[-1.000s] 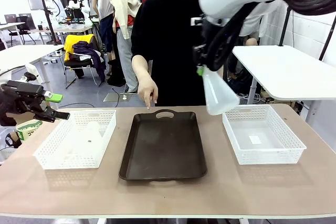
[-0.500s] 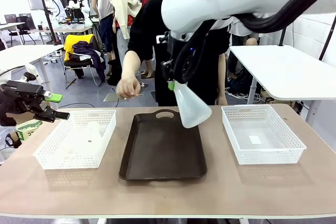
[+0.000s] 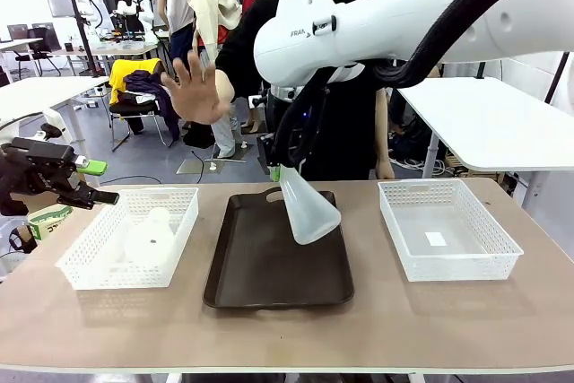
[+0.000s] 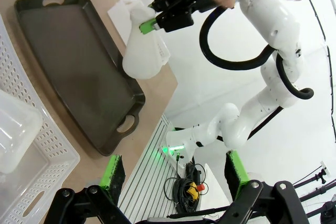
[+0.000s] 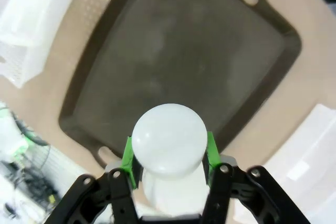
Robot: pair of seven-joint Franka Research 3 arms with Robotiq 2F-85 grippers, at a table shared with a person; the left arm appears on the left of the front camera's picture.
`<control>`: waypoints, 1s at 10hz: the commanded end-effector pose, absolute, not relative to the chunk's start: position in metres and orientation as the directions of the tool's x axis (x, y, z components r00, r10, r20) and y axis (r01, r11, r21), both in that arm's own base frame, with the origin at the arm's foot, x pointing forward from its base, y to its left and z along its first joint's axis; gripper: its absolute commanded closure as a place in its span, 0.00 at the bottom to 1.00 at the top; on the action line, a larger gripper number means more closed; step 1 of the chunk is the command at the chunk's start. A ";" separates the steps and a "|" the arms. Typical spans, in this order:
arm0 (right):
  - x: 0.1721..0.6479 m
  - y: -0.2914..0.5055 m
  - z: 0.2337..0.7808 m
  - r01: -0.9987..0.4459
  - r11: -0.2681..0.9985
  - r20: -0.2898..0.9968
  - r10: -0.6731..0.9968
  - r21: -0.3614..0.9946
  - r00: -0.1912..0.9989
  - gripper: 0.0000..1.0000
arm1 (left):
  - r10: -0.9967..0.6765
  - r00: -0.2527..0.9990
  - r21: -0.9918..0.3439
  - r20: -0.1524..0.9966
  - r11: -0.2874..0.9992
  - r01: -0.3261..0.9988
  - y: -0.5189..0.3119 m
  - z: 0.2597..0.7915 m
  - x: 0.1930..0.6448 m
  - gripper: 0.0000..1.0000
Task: Prepare the laboratory tools.
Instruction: While moving the picked Big flask to the Handle tray indicated by the person, stop as directed by the person.
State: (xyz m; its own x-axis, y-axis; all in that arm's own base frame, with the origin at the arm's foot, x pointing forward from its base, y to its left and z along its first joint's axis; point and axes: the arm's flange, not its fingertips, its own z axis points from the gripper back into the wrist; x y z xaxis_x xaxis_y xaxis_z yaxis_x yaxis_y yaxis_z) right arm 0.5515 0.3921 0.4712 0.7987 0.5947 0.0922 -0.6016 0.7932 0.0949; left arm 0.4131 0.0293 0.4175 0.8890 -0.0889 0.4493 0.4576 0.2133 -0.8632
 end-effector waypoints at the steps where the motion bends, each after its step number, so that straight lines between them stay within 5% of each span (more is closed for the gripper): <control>1: 0.561 0.393 0.477 -0.623 0.772 0.050 0.622 0.126 0.781 1.00 | -0.085 0.882 -0.859 0.464 0.199 0.472 0.030 0.419 0.413 0.00; 10: 0.557 0.392 0.467 -0.607 0.788 0.060 0.604 0.105 0.794 1.00 | -0.085 0.882 -0.859 0.464 0.199 0.472 0.030 0.419 0.413 0.00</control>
State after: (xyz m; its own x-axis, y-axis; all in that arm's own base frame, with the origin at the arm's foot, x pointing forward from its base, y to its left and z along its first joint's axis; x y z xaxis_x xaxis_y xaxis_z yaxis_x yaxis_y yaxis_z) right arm 0.5580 0.3936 0.4685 0.7935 0.6063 0.0525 -0.6081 0.7867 0.1061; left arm 0.4131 0.0293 0.4175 0.8890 -0.0888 0.4492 0.4575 0.2133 -0.8632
